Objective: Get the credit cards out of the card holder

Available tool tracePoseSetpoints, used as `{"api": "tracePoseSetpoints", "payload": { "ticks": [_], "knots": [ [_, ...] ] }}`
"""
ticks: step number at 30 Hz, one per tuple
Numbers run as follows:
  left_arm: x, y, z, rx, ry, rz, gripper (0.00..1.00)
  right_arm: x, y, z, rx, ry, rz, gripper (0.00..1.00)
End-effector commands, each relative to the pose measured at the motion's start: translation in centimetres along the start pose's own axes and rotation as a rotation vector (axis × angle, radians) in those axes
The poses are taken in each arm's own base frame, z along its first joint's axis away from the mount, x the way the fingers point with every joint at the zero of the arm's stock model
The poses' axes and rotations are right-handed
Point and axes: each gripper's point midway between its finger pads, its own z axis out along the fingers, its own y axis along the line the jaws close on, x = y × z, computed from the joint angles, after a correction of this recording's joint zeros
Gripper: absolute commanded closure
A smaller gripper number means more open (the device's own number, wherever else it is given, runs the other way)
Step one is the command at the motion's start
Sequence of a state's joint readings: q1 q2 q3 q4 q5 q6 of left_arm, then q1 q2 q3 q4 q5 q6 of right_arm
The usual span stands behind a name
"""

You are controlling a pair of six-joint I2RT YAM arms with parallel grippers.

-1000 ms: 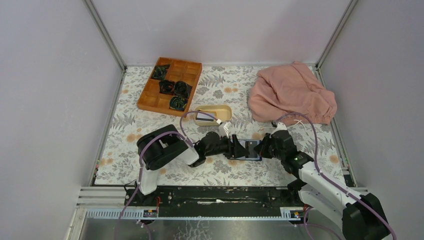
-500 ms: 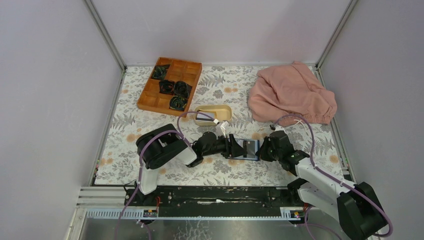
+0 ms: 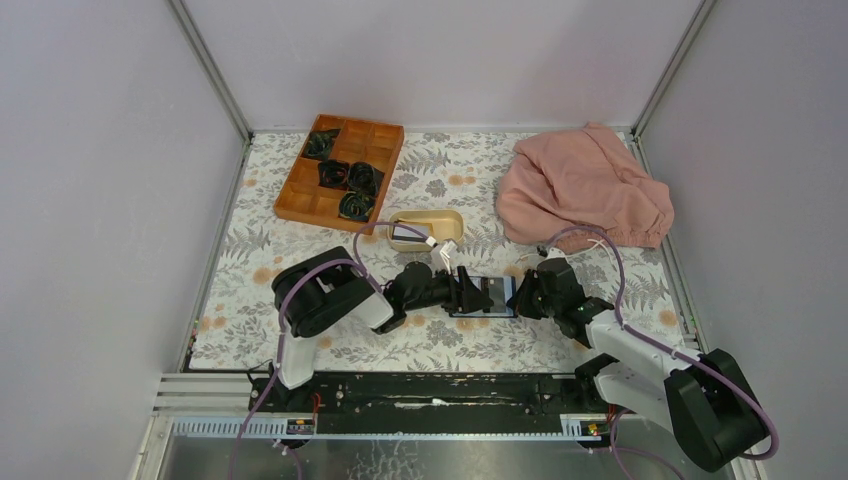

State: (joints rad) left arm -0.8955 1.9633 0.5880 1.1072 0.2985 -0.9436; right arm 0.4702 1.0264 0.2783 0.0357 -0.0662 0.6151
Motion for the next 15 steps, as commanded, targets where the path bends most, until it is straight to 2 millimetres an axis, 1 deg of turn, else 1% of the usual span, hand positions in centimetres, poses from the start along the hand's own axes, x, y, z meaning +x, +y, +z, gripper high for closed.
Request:
{"api": "tracePoseSetpoints", "payload": {
  "ticks": [1,4,8,11,15],
  "knots": [
    [1.6,3.0,0.0,-0.093,0.043,-0.013,0.36,1.3,-0.9,0.0,0.032,0.061,-0.008,0.99],
    [1.6,3.8,0.1,-0.125,0.035,-0.014,0.35,1.4,-0.8,0.0,0.026,0.064,-0.012,0.99],
    [1.7,4.1,0.2,-0.135,0.035,-0.017,0.35,1.5,-0.7,0.0,0.02,0.069,-0.013,0.99],
    [1.7,3.8,0.3,-0.126,0.033,-0.014,0.37,1.5,-0.6,0.0,0.014,0.072,-0.017,0.99],
    [1.5,2.8,0.8,-0.086,0.036,-0.008,0.39,1.6,-0.6,0.0,0.01,0.076,-0.02,0.98]
  ]
}}
